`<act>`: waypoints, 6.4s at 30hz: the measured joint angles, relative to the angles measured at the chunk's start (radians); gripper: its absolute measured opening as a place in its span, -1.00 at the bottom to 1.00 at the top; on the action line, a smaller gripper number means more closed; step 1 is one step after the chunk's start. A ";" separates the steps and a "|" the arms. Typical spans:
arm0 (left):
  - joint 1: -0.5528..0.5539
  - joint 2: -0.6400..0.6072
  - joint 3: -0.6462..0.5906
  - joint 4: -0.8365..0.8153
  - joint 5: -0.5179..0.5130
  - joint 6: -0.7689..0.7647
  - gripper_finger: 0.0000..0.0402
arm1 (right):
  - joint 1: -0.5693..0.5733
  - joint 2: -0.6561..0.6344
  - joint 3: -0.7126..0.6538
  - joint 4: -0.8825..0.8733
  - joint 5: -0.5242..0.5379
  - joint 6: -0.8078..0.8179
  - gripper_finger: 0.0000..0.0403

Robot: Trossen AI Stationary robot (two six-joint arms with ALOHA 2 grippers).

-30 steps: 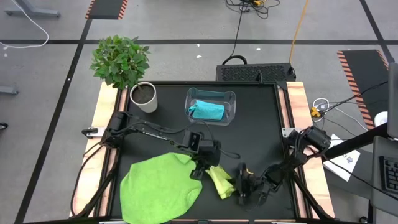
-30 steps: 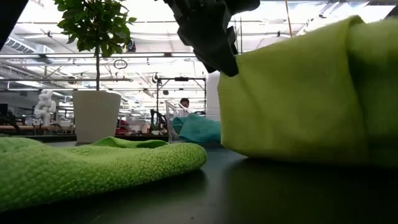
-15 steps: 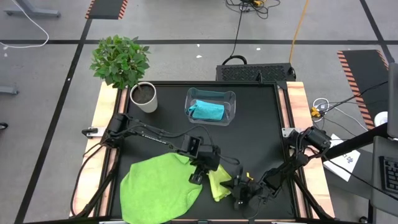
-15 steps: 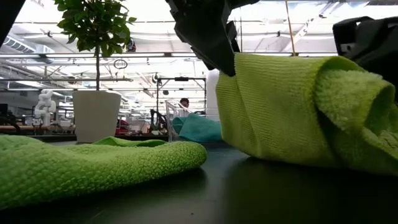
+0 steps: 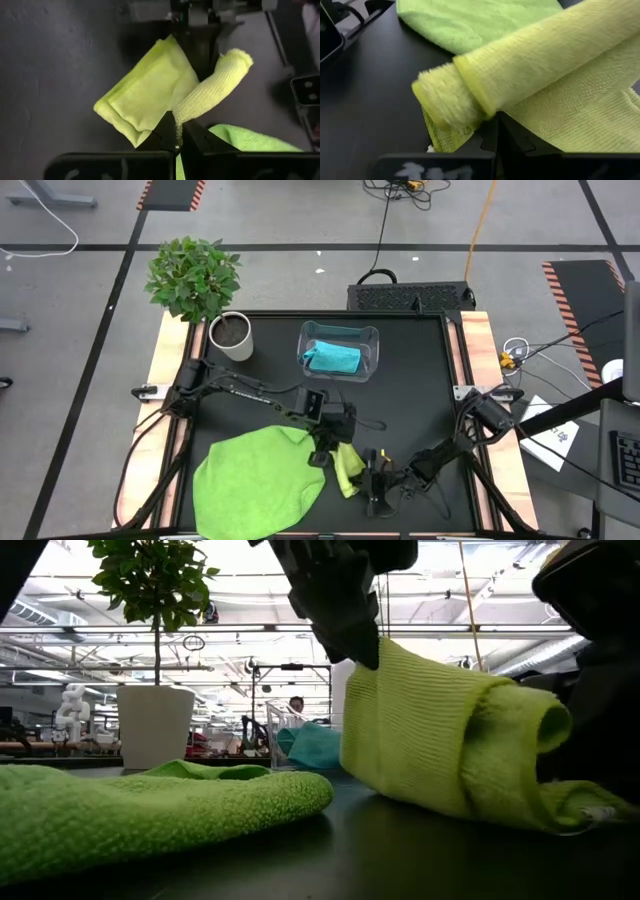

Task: Fold microfiber towels
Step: Fold the light green towel

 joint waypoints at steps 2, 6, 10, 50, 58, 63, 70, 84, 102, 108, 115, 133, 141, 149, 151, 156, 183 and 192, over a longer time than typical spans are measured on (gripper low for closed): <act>0.019 0.000 0.000 0.004 0.027 -0.017 -0.98 | 0.000 0.011 0.000 0.013 0.001 0.000 -1.00; 0.056 0.001 0.000 0.005 0.072 -0.043 -0.97 | 0.004 0.012 0.000 0.010 0.001 -0.003 -1.00; 0.084 0.026 0.000 0.060 0.127 -0.062 -0.98 | 0.006 0.014 -0.001 0.022 -0.001 -0.037 -1.00; 0.100 0.151 0.001 0.163 0.131 -0.031 -0.98 | 0.176 -0.247 -0.005 -0.302 0.272 0.035 -1.00; 0.094 0.186 0.002 0.169 0.124 -0.033 -0.97 | 0.258 -0.328 -0.003 -0.299 0.371 -0.066 -1.00; 0.094 0.186 0.002 0.178 0.120 -0.039 -0.93 | 0.234 -0.337 -0.002 -0.326 0.299 -0.068 -1.00; 0.073 0.185 0.002 0.192 0.116 -0.035 -0.97 | 0.112 -0.295 -0.003 -0.378 0.222 -0.041 -1.00; 0.059 0.186 0.002 0.196 0.081 -0.017 -0.91 | 0.039 -0.167 -0.002 -0.371 0.035 0.173 -1.00; 0.066 0.184 -0.044 0.159 -0.041 -0.052 -0.89 | 0.061 -0.163 -0.013 -0.382 0.028 0.190 -1.00; 0.068 0.181 -0.045 0.167 -0.047 -0.012 -0.78 | 0.061 -0.163 -0.013 -0.396 0.013 0.207 -1.00; 0.062 0.179 -0.034 0.176 -0.054 0.038 -0.40 | 0.061 -0.163 -0.038 -0.382 -0.003 0.244 -1.00; 0.024 -0.007 -0.030 0.146 0.001 0.031 0.16 | 0.056 -0.162 -0.062 -0.360 -0.023 0.259 -1.00; -0.073 0.000 -0.154 0.358 0.022 0.027 -0.30 | 0.056 -0.161 -0.067 -0.359 -0.022 0.258 -1.00; -0.050 -0.003 -0.209 0.503 -0.038 0.067 -0.94 | 0.056 -0.161 -0.068 -0.324 -0.021 0.236 -1.00; -0.044 -0.004 -0.240 0.543 -0.039 0.063 -0.94 | 0.056 -0.161 -0.068 -0.323 -0.021 0.235 -1.00; -0.033 -0.003 -0.352 0.690 -0.031 -0.007 -0.97 | 0.056 -0.161 -0.068 -0.323 -0.020 0.235 -1.00; -0.023 0.021 -0.607 1.016 -0.082 -0.184 -0.99 | 0.062 -0.158 -0.069 -0.214 -0.022 -0.031 -1.00; -0.023 0.038 -0.606 1.027 -0.078 -0.194 -0.97 | 0.078 -0.217 -0.029 -0.293 -0.050 -0.261 -1.00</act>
